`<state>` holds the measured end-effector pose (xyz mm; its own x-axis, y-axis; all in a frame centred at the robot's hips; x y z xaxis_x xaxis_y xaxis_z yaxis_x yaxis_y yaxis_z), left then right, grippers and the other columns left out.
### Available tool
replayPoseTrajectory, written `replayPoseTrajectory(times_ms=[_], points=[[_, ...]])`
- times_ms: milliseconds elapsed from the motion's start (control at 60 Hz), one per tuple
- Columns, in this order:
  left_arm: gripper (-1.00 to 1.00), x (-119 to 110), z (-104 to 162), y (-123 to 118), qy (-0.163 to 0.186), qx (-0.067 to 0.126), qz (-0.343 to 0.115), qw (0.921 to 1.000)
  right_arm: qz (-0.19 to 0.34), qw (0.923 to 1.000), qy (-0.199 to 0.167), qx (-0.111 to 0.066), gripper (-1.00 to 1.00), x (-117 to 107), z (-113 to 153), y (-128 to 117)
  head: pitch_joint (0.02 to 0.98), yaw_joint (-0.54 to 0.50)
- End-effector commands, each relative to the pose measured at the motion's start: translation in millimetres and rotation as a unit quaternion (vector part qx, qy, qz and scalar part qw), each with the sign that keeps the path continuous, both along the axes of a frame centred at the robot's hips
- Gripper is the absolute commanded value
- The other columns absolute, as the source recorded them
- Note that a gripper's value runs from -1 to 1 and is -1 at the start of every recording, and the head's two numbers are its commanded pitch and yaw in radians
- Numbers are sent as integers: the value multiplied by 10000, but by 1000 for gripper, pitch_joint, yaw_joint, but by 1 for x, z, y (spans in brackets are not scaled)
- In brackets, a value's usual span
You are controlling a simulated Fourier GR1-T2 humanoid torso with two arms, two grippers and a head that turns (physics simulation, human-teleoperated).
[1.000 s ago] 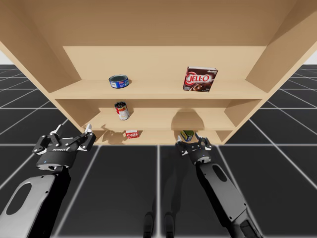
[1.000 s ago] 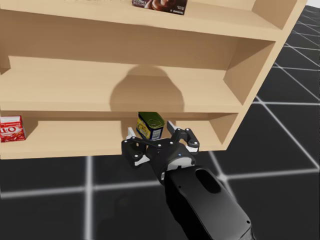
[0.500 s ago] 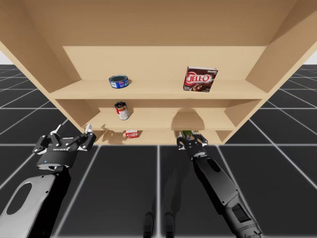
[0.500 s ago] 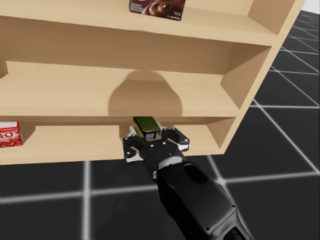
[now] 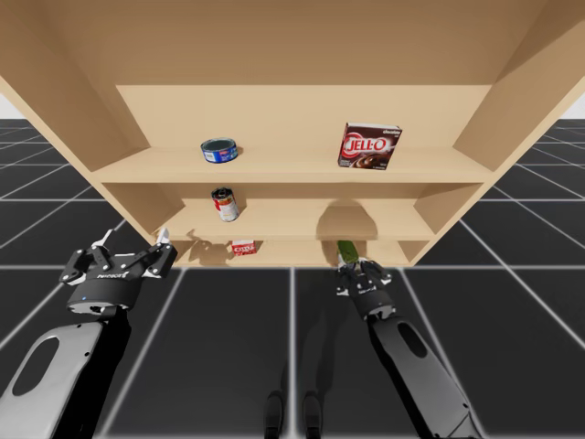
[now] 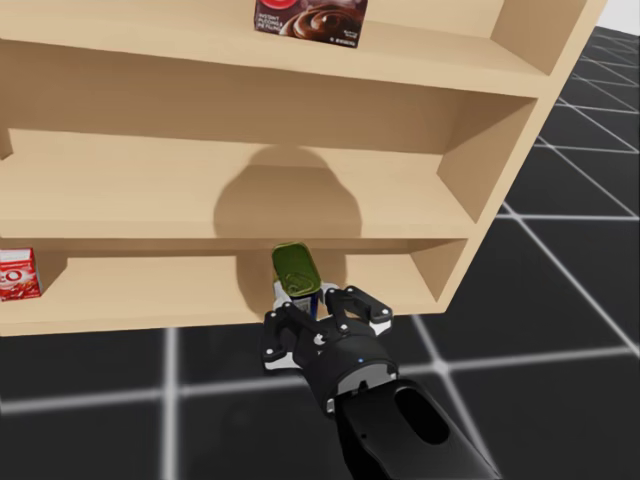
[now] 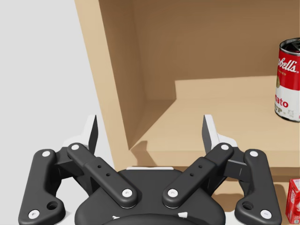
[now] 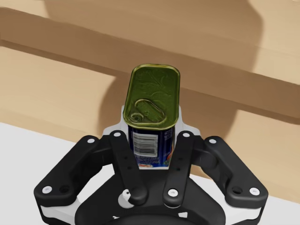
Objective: Find the potted meat can on the shelf and bring it to me.
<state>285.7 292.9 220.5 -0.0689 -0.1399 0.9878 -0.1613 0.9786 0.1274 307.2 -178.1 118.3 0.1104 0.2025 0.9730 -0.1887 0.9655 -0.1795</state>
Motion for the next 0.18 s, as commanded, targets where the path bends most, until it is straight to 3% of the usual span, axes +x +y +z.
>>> replayPoseTrajectory(times_ms=[17, 100, 183], points=[[-1000, 0, 0, 1, 1, -3, 7, 10000, -470, 9965, -672, -162, 1000, -16, 29, -15, 692, -297], [-1000, 0, 0, 1, 4, -3, 10, 10000, -542, 9938, -889, -378, 1000, -38, 31, -20, 689, -299], [-1000, 0, 0, 1, 2, 0, 4, 10000, -530, 9933, -922, -462, 1000, -60, 31, -23, 686, -302]])
